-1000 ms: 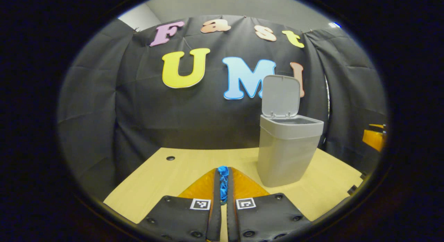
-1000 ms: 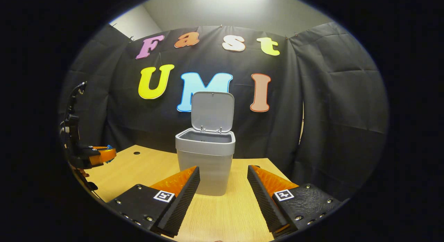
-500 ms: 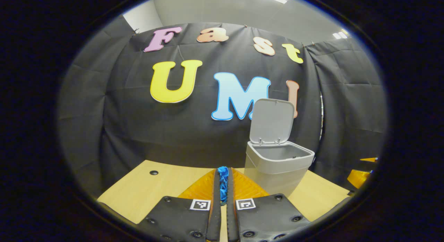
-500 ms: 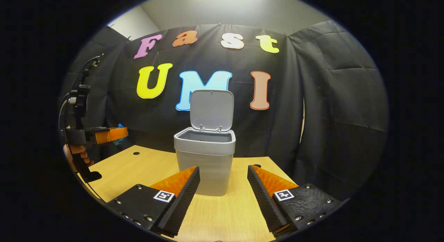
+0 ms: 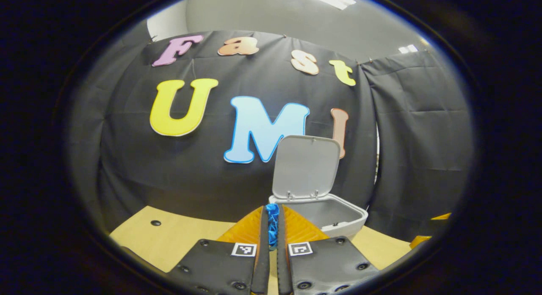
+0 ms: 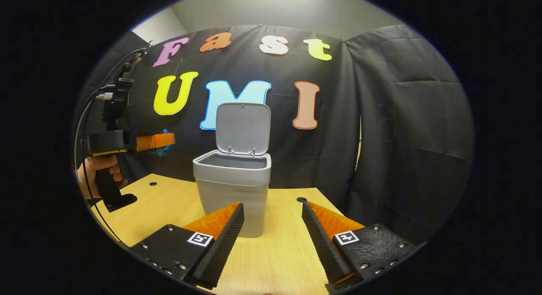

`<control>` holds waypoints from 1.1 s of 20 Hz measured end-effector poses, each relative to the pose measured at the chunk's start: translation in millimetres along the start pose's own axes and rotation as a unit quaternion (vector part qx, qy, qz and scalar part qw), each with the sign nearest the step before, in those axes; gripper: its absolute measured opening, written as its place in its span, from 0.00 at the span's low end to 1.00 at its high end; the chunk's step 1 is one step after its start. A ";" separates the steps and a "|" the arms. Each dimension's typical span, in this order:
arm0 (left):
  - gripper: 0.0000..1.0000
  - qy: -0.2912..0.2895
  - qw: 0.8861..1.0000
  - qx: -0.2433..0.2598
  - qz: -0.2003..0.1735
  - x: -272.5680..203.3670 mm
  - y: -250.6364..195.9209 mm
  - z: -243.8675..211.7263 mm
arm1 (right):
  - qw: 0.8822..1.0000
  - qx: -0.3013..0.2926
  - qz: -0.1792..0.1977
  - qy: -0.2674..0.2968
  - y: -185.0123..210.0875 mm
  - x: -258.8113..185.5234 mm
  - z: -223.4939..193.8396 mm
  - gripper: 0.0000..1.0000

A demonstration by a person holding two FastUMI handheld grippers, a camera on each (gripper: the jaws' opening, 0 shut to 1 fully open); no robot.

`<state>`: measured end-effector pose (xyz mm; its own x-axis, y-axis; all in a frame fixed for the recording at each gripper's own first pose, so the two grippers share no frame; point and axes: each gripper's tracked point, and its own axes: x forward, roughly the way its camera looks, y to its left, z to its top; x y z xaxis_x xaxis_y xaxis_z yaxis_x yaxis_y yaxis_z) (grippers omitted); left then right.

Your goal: Press the lid of the desktop garbage bin to open it, pick up the crumpled paper on the desktop and throw it into the bin, then pick up the pop can on the desktop and drop it into the bin, and finally close the garbage bin lid.

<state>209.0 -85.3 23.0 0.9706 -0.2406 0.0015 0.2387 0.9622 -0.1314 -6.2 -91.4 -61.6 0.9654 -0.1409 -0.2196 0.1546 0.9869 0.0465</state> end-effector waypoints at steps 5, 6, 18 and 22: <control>0.13 -0.005 0.999 0.025 -0.033 43.1 -31.0 -0.4 | 1.000 0.006 -0.006 0.010 -3.0 22.2 -1.7 0.89; 0.13 -0.003 0.999 0.031 -0.036 53.3 -33.6 -2.8 | 1.000 0.006 -0.007 0.013 -3.0 26.9 -3.1 0.89; 0.35 0.038 0.997 0.054 -0.035 101.3 -49.5 -43.1 | 0.999 0.005 -0.012 0.031 -10.6 35.7 -11.8 0.89; 0.43 0.048 0.997 0.054 -0.040 102.3 -54.9 -51.2 | 0.999 0.004 -0.014 0.034 -14.7 32.4 -15.2 0.89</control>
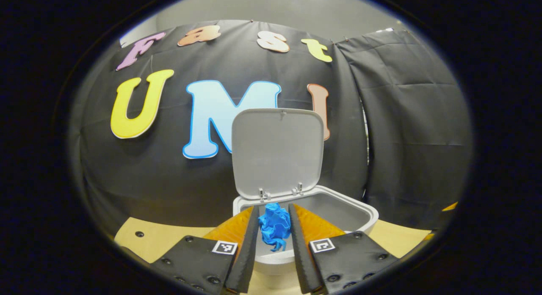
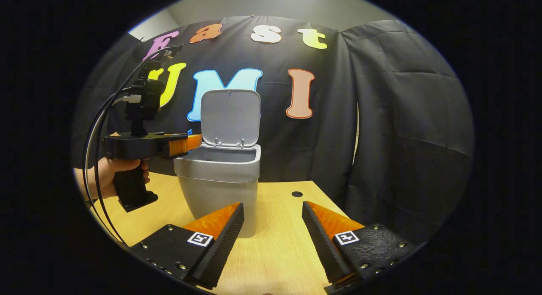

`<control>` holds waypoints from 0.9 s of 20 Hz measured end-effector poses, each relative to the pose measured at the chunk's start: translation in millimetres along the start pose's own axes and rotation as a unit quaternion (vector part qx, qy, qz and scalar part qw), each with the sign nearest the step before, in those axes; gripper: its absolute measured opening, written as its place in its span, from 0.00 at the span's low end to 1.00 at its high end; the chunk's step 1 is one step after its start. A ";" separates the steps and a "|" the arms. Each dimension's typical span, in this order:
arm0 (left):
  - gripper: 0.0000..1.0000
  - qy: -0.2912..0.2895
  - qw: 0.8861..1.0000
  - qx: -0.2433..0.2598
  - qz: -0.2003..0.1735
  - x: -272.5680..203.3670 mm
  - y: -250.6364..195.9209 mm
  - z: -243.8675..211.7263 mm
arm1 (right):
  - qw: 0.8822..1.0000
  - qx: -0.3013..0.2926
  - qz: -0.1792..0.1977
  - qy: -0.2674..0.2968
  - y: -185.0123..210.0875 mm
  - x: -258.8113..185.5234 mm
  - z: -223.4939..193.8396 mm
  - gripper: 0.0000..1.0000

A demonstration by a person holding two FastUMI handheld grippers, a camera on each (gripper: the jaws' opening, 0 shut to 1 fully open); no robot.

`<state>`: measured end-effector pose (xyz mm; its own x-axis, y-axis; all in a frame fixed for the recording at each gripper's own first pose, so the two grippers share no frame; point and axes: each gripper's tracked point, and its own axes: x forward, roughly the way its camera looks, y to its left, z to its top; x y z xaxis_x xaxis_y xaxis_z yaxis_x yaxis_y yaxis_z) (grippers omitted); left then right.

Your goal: Press the lid of the desktop garbage bin to open it, pick up the crumpled paper on the desktop and throw it into the bin, then pick up the pop can on the desktop and drop it into the bin, and finally close the garbage bin lid.

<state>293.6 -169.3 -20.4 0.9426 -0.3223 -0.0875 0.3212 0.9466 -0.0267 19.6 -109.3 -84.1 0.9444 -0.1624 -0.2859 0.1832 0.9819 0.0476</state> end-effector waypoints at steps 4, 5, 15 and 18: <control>0.56 0.006 1.000 -0.001 -0.002 0.2 -5.3 -5.0 | 1.000 0.000 0.004 -0.003 0.5 -5.2 -0.4 0.89; 0.61 0.012 1.000 -0.001 -0.002 -0.7 -5.4 -8.5 | 1.000 0.000 0.004 -0.003 0.1 -6.0 0.2 0.89; 0.94 -0.002 1.000 -0.003 0.015 -46.0 1.5 3.3 | 1.000 0.004 0.018 -0.009 12.7 -25.6 -1.6 0.89; 0.93 -0.010 1.000 -0.007 0.025 -69.5 9.1 9.6 | 0.999 0.002 0.029 -0.014 25.4 -31.4 -0.9 0.89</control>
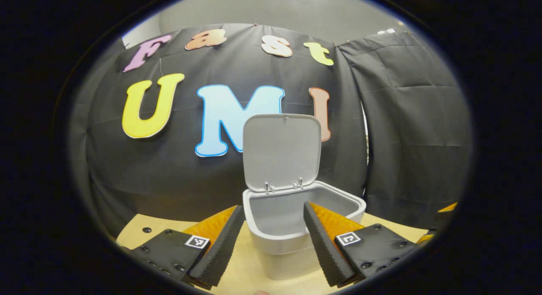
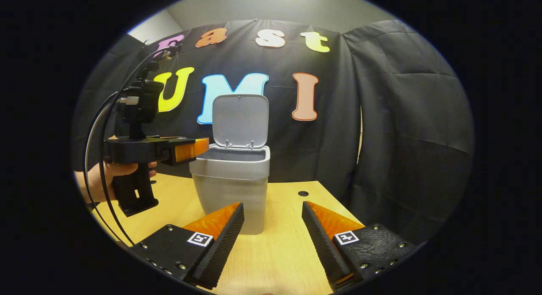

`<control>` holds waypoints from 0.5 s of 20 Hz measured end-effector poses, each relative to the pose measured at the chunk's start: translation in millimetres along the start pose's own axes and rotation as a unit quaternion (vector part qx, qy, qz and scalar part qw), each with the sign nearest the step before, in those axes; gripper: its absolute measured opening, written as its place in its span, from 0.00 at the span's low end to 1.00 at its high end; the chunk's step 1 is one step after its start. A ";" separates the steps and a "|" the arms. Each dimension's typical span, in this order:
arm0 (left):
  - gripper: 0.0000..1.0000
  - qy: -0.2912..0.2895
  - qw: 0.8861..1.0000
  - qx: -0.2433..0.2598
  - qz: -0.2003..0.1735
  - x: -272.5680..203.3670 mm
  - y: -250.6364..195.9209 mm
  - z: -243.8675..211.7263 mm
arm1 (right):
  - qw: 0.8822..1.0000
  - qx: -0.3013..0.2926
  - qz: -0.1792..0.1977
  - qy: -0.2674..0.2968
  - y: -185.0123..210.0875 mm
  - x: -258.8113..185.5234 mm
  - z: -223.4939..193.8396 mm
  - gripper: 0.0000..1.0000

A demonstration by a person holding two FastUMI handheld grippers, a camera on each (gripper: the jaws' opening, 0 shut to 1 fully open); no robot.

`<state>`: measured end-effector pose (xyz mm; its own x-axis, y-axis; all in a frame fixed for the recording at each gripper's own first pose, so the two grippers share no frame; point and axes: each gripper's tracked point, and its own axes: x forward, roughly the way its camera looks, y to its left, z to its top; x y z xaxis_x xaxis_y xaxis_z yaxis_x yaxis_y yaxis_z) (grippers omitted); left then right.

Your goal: Press the lid of the desktop garbage bin to open it, pick up the crumpled paper on the desktop and throw it into the bin, then pick up the pop can on the desktop and drop it into the bin, and finally close the garbage bin lid.

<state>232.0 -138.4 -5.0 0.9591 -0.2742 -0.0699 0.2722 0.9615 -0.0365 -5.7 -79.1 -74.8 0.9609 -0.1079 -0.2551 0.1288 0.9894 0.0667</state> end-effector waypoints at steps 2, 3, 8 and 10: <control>0.93 -0.009 1.000 -0.002 0.011 -17.1 9.3 4.0 | 1.000 -0.004 0.009 -0.002 10.3 -4.0 -0.5 0.89; 0.93 -0.013 1.000 -0.003 0.015 -26.1 13.0 4.8 | 1.000 -0.005 0.015 -0.001 15.2 -5.8 -1.4 0.89; 0.96 -0.021 0.999 -0.001 0.036 -75.8 36.0 3.9 | 0.999 -0.004 0.047 0.010 43.2 -14.3 -11.8 0.92; 0.93 -0.019 0.999 0.005 0.043 -96.8 45.9 -0.7 | 0.998 -0.001 0.062 0.014 55.4 -17.7 -14.0 0.92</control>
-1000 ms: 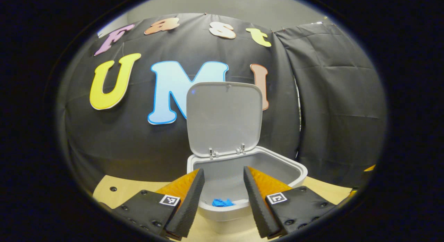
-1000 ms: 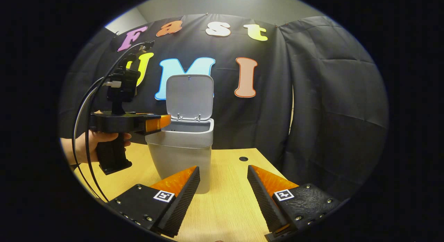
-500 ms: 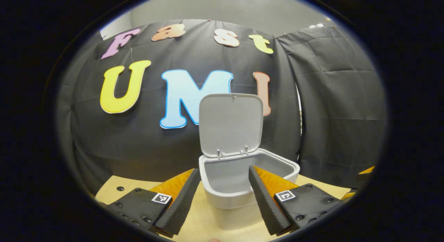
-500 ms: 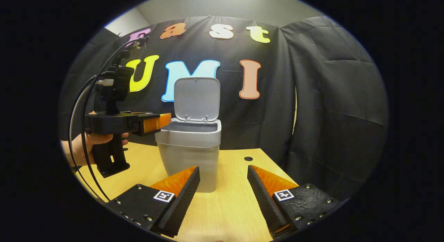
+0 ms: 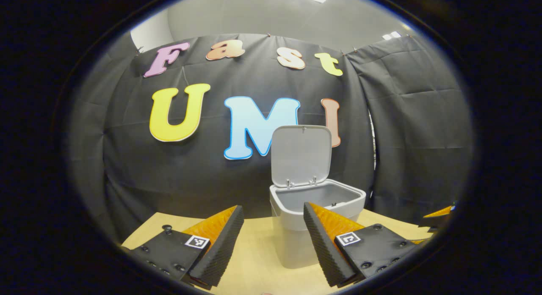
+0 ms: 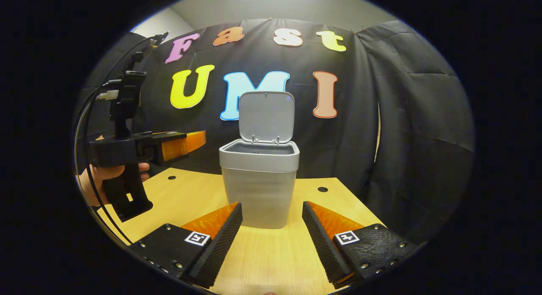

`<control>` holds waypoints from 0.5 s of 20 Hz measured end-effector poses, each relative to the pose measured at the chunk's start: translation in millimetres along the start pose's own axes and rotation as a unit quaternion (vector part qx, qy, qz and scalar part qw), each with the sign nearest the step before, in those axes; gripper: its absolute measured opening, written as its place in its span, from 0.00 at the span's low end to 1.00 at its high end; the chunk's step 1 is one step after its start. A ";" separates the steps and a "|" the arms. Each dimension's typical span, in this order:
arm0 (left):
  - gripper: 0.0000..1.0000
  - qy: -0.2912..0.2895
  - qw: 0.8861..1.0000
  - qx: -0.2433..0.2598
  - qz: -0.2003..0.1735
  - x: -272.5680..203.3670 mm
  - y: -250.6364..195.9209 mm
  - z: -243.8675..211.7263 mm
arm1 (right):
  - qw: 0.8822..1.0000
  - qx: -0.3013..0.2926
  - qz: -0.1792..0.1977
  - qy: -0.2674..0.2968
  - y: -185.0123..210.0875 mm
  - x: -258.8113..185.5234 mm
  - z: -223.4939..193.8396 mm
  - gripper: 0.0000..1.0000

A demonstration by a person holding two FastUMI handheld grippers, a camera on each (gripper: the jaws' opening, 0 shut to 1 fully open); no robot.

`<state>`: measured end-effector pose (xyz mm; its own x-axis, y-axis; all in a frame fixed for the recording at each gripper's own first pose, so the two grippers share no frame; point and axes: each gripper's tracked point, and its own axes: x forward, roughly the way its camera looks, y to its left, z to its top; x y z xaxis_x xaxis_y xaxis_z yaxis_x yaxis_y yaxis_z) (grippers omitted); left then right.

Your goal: Press the lid of the desktop garbage bin to open it, pick up the crumpled paper on the desktop and throw it into the bin, then pick up the pop can on the desktop and drop it into the bin, and finally close the garbage bin lid.

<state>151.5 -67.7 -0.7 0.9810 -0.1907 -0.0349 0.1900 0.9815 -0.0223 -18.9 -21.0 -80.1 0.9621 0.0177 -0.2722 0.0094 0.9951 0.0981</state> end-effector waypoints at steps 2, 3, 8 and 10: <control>0.96 0.003 1.000 0.010 0.016 -20.7 16.2 -3.9 | 1.000 0.004 0.023 0.010 18.9 0.4 -7.7 0.92; 0.96 0.006 1.000 0.010 0.024 -30.4 23.9 -5.4 | 0.999 0.005 0.034 0.019 28.8 1.1 -13.0 0.94; 0.96 0.005 0.998 0.004 0.055 -77.7 59.9 -8.5 | 0.994 -0.001 0.092 0.057 80.1 -2.0 -33.6 0.95; 0.93 -0.005 0.998 0.006 0.068 -96.1 76.2 -9.2 | 0.991 -0.006 0.114 0.074 97.8 -2.1 -43.6 0.95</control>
<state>71.4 25.4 -8.1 0.9980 -0.0561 -0.0278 0.0560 0.9984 -0.0064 -32.0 80.5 -111.7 0.8884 0.2548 -0.3818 -0.2073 0.9648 0.1617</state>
